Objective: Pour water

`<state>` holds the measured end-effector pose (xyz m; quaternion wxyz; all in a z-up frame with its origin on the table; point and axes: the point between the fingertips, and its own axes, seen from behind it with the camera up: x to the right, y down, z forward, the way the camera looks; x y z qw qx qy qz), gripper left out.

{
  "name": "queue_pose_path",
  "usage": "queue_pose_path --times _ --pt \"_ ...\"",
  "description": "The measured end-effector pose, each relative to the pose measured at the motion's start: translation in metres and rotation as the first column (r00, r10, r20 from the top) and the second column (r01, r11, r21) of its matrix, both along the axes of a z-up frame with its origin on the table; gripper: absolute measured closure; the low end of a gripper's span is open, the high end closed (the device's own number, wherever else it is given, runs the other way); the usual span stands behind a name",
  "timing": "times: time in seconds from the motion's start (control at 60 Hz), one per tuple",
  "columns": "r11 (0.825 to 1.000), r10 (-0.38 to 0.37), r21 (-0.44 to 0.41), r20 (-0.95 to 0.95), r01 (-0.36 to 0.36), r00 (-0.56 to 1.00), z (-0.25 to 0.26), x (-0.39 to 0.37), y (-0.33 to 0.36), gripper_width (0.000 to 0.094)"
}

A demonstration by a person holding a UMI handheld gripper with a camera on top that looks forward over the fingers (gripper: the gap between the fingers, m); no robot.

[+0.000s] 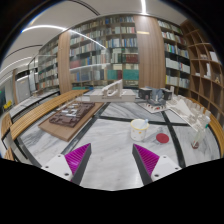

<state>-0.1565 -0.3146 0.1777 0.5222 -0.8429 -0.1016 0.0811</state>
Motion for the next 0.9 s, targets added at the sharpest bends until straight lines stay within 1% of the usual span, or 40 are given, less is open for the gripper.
queue_pose_path --times 0.067,0.167,0.233,0.25,0.317,0.4,0.483,0.6,0.667,0.817,0.9 --pt "0.999 -0.032 -0.015 -0.001 0.032 0.999 -0.010 0.020 0.004 0.0087" --pt "0.996 -0.085 -0.035 0.003 0.085 0.996 -0.034 0.071 0.010 0.0087" --pt "0.991 -0.125 -0.044 0.020 0.126 0.992 -0.062 0.128 0.023 0.0086" --pt "0.988 -0.144 -0.053 0.028 0.145 0.989 -0.057 0.120 0.012 0.0087" --pt "0.978 -0.197 -0.063 0.047 0.200 0.979 -0.077 0.166 0.017 0.0090" --pt "0.959 -0.269 -0.068 0.066 0.274 0.961 -0.093 0.223 0.017 0.0086" --pt "0.935 -0.345 -0.058 0.089 0.350 0.935 -0.105 0.284 0.025 0.0090" --pt "0.902 -0.429 -0.007 0.115 0.432 0.896 -0.107 0.365 0.047 0.0085" --pt "0.887 -0.462 0.034 0.126 0.461 0.878 -0.102 0.404 0.065 0.0081" --pt "0.864 -0.500 0.132 0.127 0.485 0.856 -0.089 0.466 0.119 0.0080" --pt "0.856 -0.511 0.156 0.106 0.493 0.853 -0.087 0.489 0.150 0.0076"
